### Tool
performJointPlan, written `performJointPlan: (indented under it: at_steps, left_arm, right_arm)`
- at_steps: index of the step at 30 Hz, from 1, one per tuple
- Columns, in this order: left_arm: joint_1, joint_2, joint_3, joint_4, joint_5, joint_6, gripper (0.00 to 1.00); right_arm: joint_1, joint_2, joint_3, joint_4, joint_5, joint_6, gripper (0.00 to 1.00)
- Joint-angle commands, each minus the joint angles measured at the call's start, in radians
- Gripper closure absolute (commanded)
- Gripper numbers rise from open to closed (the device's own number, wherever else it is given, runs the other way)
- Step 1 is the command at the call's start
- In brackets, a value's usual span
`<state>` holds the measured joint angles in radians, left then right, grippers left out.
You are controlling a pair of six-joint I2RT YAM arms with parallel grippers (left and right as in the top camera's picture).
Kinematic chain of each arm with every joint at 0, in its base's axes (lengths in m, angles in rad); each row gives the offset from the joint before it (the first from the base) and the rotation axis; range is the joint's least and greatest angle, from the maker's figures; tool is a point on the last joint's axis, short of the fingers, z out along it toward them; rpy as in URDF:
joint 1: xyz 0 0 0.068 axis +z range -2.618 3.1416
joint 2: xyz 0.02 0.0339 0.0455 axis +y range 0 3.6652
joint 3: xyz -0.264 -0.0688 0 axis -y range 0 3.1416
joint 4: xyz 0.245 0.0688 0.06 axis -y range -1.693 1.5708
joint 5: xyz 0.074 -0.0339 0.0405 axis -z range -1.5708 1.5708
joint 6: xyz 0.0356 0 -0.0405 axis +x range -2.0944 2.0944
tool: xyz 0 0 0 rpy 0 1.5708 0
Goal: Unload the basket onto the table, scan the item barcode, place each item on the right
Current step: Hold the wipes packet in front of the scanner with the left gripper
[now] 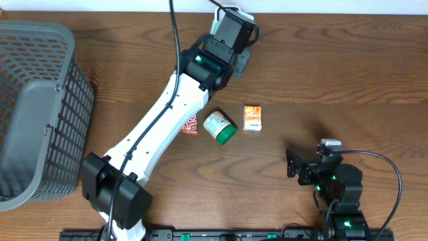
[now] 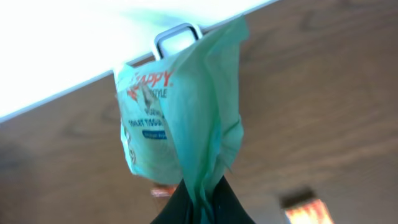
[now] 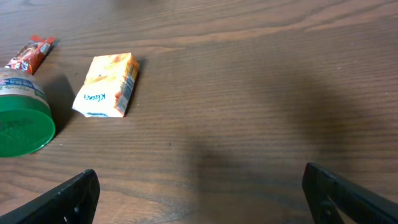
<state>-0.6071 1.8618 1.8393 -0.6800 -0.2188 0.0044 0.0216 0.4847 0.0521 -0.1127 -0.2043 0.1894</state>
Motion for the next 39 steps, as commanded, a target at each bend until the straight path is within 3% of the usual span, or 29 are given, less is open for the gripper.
performJointPlan:
  at_steps: [1, 12, 22, 28, 39]
  left_arm:
    - [0.000, 0.020, 0.007, 0.073, -0.142, 0.155, 0.93]
    - [0.000, 0.208, 0.007, 0.248, -0.194, 0.436, 0.93]
    - [0.019, 0.374, 0.007, 0.641, -0.215, 0.667, 0.93]
    - [0.019, 0.470, 0.007, 0.783, -0.182, 0.810, 0.93]
    - [0.083, 0.538, 0.007, 0.829, -0.092, 0.837, 0.93]
  right_arm:
    - [0.004, 0.002, 0.018, -0.005, 0.023, -0.015, 0.01]
    - [0.005, 0.002, 0.017, -0.038, 0.115, -0.015, 0.01]
    - [0.005, 0.006, -0.002, -0.056, 0.125, -0.015, 0.01]
    - [0.005, 0.024, -0.002, -0.056, 0.137, -0.015, 0.01]
    - [0.005, 0.110, -0.003, -0.055, 0.148, -0.014, 0.01]
